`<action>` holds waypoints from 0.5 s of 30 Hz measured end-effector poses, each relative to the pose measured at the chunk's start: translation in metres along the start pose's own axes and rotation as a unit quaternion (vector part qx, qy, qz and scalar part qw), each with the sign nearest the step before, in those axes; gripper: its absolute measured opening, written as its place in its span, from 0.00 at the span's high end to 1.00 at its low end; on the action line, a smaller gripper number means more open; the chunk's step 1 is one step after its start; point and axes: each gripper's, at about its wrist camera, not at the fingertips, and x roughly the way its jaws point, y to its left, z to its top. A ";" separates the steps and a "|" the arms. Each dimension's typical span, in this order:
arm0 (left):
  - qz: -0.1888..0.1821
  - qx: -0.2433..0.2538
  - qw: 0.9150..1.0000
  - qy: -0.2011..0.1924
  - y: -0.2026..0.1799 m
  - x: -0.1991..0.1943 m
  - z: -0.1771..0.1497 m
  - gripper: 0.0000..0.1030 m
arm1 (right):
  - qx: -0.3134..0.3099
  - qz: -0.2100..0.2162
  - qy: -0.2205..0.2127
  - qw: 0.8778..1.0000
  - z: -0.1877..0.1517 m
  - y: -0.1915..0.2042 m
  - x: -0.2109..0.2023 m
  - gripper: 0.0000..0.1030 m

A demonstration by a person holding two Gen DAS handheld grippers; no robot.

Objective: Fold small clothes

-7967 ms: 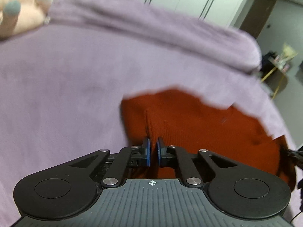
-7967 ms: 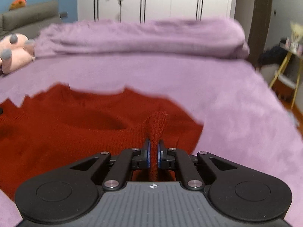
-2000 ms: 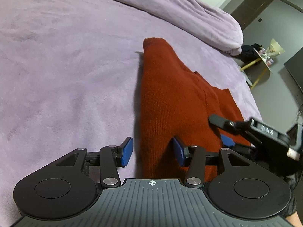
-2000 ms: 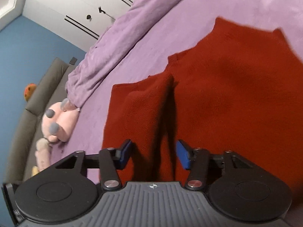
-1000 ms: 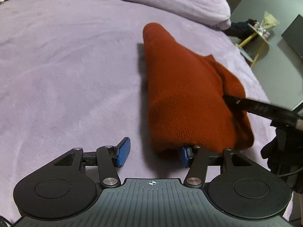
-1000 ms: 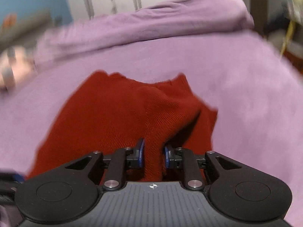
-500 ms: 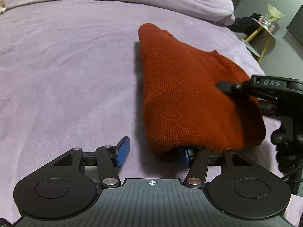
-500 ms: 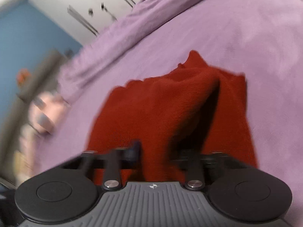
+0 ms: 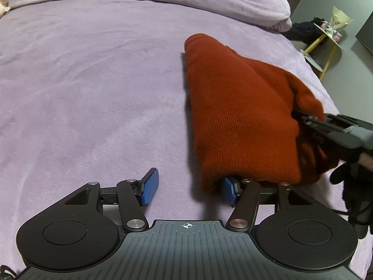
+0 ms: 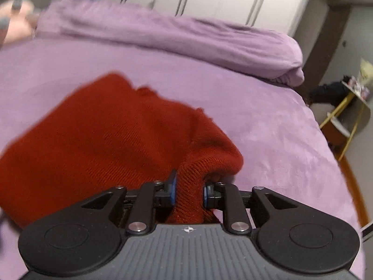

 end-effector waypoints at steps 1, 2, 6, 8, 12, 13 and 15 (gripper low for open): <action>0.000 -0.002 1.000 0.002 0.001 -0.001 0.001 0.39 | 0.031 0.009 0.000 0.999 0.003 -0.008 -0.005 0.74; -0.002 -0.007 1.000 0.004 0.002 -0.001 0.002 0.39 | 0.067 0.018 0.002 0.998 0.004 -0.015 -0.011 0.66; -0.006 -0.024 1.000 0.008 0.005 -0.002 0.003 0.39 | 0.215 0.054 -0.016 0.975 -0.028 -0.051 -0.055 0.54; -0.006 -0.025 1.000 0.007 0.005 -0.002 0.003 0.39 | 0.274 0.064 -0.023 0.959 -0.052 -0.062 -0.075 0.47; -0.003 -0.029 1.000 0.009 0.002 -0.002 0.004 0.39 | 0.360 0.120 -0.019 0.925 -0.090 -0.071 -0.085 0.45; -0.002 -0.030 1.000 0.009 0.002 -0.002 0.004 0.39 | 0.369 0.134 -0.022 0.919 -0.094 -0.069 -0.081 0.45; -0.001 -0.033 0.999 0.008 0.002 -0.003 0.003 0.39 | 0.377 0.133 -0.018 0.916 -0.092 -0.067 -0.072 0.45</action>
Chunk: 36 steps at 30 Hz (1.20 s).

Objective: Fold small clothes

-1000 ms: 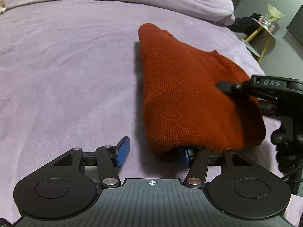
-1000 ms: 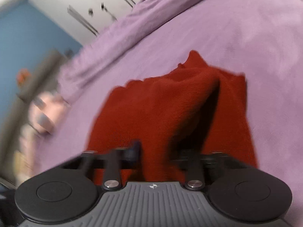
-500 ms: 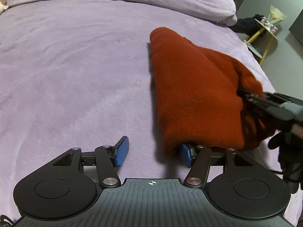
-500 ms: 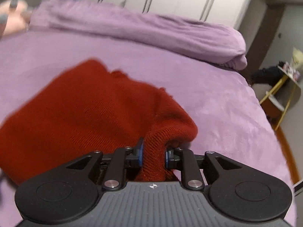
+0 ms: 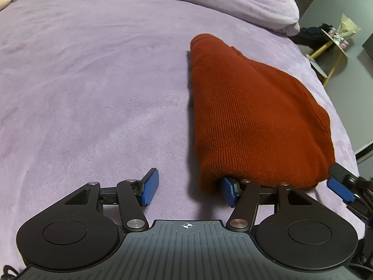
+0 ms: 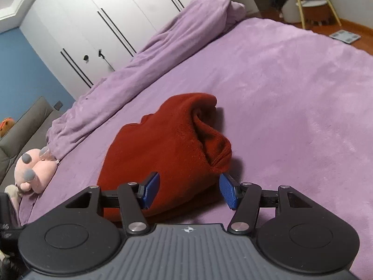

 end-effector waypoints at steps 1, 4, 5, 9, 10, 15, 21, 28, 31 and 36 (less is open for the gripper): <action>0.001 -0.003 1.000 0.000 0.000 0.000 0.000 0.39 | 0.006 -0.008 0.001 1.000 0.001 -0.001 0.005 0.46; 0.006 -0.008 1.000 0.000 -0.001 -0.002 0.000 0.39 | 0.043 -0.018 0.008 0.999 0.005 -0.007 0.015 0.71; 0.007 -0.007 1.000 -0.002 -0.002 -0.003 0.000 0.39 | 0.045 -0.012 0.004 0.999 0.004 -0.007 0.012 0.77; 0.009 -0.012 1.000 -0.007 -0.004 -0.008 0.001 0.40 | 0.100 0.048 0.003 0.994 -0.008 -0.019 0.010 0.82; 0.009 -0.015 1.000 -0.006 -0.004 -0.009 0.002 0.40 | 0.099 0.035 0.006 0.995 -0.008 -0.020 0.011 0.79; 0.012 -0.013 1.000 -0.008 -0.006 -0.012 0.003 0.41 | 0.109 0.026 0.018 0.994 -0.011 -0.020 0.010 0.60; 0.007 -0.024 1.000 -0.009 -0.003 -0.015 0.004 0.41 | 0.104 0.023 0.024 0.994 -0.007 -0.009 0.021 0.57; -0.017 -0.059 0.998 -0.013 0.013 -0.022 0.009 0.41 | 0.097 0.040 0.017 0.994 -0.004 0.003 0.017 0.86; -0.022 -0.074 0.997 -0.018 0.023 -0.027 0.010 0.41 | 0.211 0.165 0.021 0.963 -0.010 -0.019 0.018 0.89; -0.015 -0.072 0.997 -0.017 0.031 -0.026 0.008 0.39 | 0.141 0.056 0.053 0.987 -0.017 -0.020 0.032 0.89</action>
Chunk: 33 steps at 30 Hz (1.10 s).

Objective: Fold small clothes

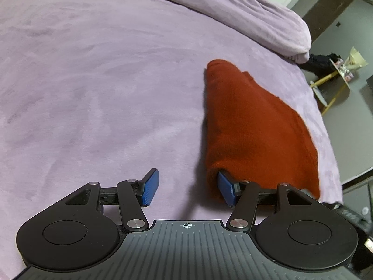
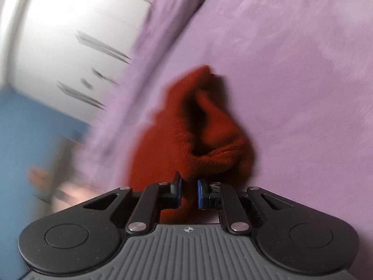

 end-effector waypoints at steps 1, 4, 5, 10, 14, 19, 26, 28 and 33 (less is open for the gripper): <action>0.013 0.006 1.000 -0.007 0.001 -0.001 -0.001 0.41 | -0.016 -0.008 0.001 1.000 -0.002 0.001 0.001 0.89; 0.041 0.001 0.999 -0.022 0.008 -0.004 0.003 0.41 | -0.042 -0.014 -0.003 0.999 -0.002 0.009 -0.002 0.89; 0.035 -0.011 0.999 -0.020 0.012 -0.005 0.006 0.41 | -0.041 -0.012 -0.001 0.999 -0.001 0.010 -0.002 0.87; 0.000 -0.005 1.000 -0.022 0.004 -0.013 0.016 0.39 | -0.050 -0.009 -0.008 0.999 0.004 0.013 -0.010 0.79; -0.006 0.034 0.999 -0.022 -0.019 -0.004 0.022 0.37 | -0.072 -0.043 -0.032 0.996 0.008 0.024 -0.021 0.66; 0.010 0.079 0.997 -0.003 -0.038 0.015 0.019 0.33 | -0.117 -0.081 -0.064 0.988 0.018 0.039 -0.024 0.61; 0.011 0.073 0.997 0.000 -0.031 0.015 0.021 0.29 | -0.169 -0.041 0.012 0.985 0.030 0.044 0.015 0.81; 0.014 0.071 0.997 -0.009 -0.028 0.010 0.024 0.31 | -0.116 0.015 0.016 0.993 0.036 0.030 0.012 0.82; 0.050 0.084 0.995 0.012 -0.021 0.026 0.029 0.34 | -0.142 -0.048 0.014 0.989 0.041 0.013 0.013 0.78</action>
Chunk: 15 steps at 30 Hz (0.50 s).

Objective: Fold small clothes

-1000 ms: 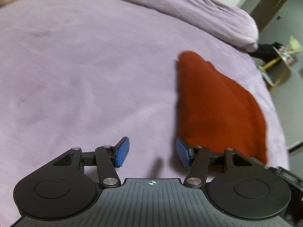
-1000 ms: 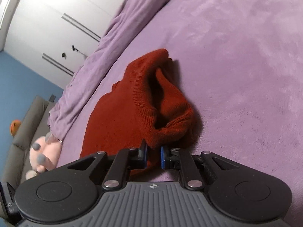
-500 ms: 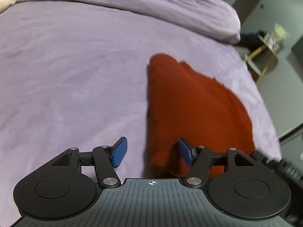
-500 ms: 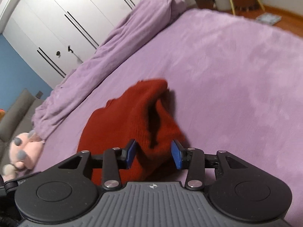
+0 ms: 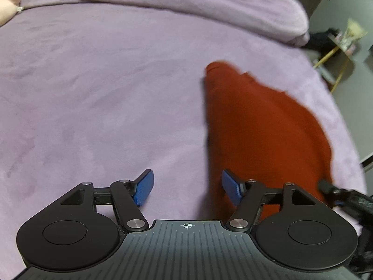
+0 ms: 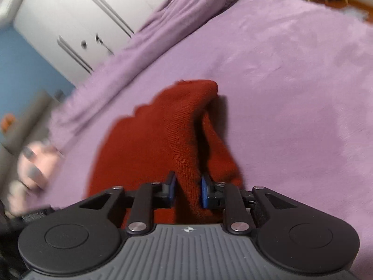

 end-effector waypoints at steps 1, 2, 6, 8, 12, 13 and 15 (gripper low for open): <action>0.007 0.008 1.000 0.006 0.001 0.003 0.002 0.36 | -0.017 -0.002 -0.001 1.000 0.002 0.004 -0.003 0.73; 0.010 0.011 1.000 0.005 0.004 0.004 0.004 0.36 | -0.031 -0.005 -0.005 1.000 0.005 0.007 -0.008 0.66; -0.005 -0.021 1.000 -0.017 0.011 0.001 0.027 0.35 | -0.024 -0.004 -0.051 0.998 0.033 0.009 -0.019 0.58; -0.012 -0.027 0.999 -0.023 0.000 0.005 0.042 0.35 | -0.032 -0.013 -0.051 0.998 0.051 0.018 -0.006 0.59; -0.018 -0.013 1.000 -0.022 -0.037 0.030 0.073 0.33 | -0.121 -0.059 -0.007 0.991 0.081 0.065 0.050 0.70; -0.014 -0.003 0.999 -0.028 -0.047 0.039 0.081 0.32 | -0.144 -0.069 0.002 0.987 0.085 0.076 0.063 0.72; -0.001 0.008 0.999 -0.034 -0.061 0.059 0.093 0.30 | -0.195 -0.099 0.024 0.975 0.088 0.093 0.092 0.72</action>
